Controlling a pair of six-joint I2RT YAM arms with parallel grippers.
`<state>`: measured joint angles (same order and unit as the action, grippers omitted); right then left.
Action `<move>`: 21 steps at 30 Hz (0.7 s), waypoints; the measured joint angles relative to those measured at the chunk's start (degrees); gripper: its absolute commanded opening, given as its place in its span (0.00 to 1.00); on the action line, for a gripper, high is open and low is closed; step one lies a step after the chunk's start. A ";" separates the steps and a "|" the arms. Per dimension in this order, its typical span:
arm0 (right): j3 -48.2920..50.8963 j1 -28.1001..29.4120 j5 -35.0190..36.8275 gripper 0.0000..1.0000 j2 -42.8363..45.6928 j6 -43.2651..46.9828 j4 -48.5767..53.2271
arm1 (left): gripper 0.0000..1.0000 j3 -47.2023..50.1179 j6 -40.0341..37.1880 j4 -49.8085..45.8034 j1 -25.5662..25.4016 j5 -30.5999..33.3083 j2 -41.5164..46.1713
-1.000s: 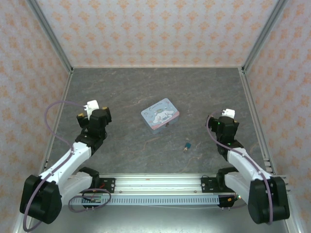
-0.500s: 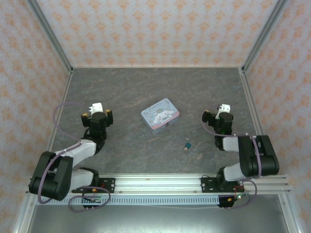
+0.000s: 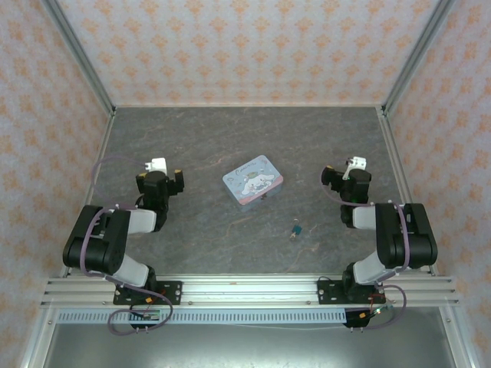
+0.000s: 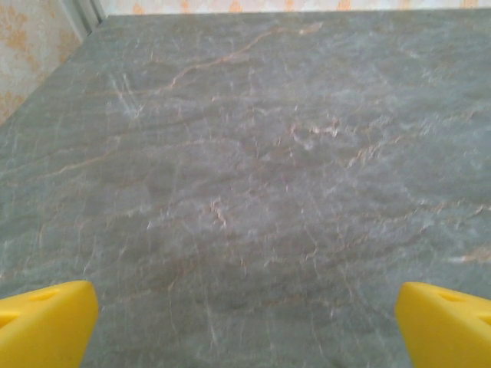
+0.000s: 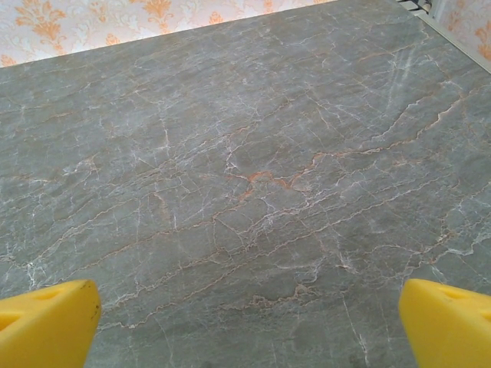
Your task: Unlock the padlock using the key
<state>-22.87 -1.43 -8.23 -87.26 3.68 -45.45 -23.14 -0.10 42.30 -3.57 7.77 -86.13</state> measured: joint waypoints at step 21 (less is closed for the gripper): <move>0.00 0.66 0.92 0.99 0.00 0.02 0.59 | 1.00 -0.50 0.02 -0.04 0.63 -1.84 0.00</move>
<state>-22.87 -0.78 -7.31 -87.26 3.70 -44.86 -23.64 -0.08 42.26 -2.94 5.93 -86.13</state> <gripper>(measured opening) 0.994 0.997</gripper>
